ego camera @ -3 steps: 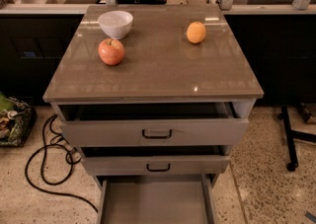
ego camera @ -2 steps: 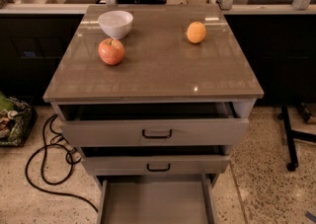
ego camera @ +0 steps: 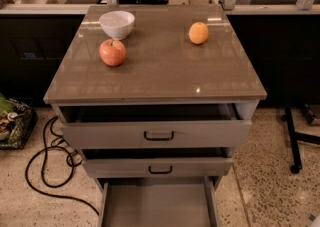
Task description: Close bottom drawer
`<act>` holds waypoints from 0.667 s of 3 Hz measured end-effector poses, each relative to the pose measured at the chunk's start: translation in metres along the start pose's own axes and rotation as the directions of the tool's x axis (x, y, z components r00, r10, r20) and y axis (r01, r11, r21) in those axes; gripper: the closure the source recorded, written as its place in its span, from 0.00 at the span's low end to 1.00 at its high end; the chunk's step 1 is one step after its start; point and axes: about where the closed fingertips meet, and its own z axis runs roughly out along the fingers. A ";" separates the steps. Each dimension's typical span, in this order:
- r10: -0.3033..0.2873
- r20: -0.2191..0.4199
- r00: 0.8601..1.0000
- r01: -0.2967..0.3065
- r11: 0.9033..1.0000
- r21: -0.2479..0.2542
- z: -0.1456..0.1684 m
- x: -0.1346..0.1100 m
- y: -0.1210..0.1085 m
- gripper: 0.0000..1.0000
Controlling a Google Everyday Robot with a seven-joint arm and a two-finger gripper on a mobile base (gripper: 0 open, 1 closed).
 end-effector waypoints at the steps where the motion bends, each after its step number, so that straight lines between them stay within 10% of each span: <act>1: 0.000 0.000 1.000 0.000 1.000 0.000 0.000 0.000 0.000 1.00; 2: 0.000 0.006 1.000 0.000 1.000 0.013 0.004 0.003 -0.009 1.00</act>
Offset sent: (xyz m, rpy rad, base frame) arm 0.0312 0.0010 -0.0062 0.0261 -0.0376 -0.0034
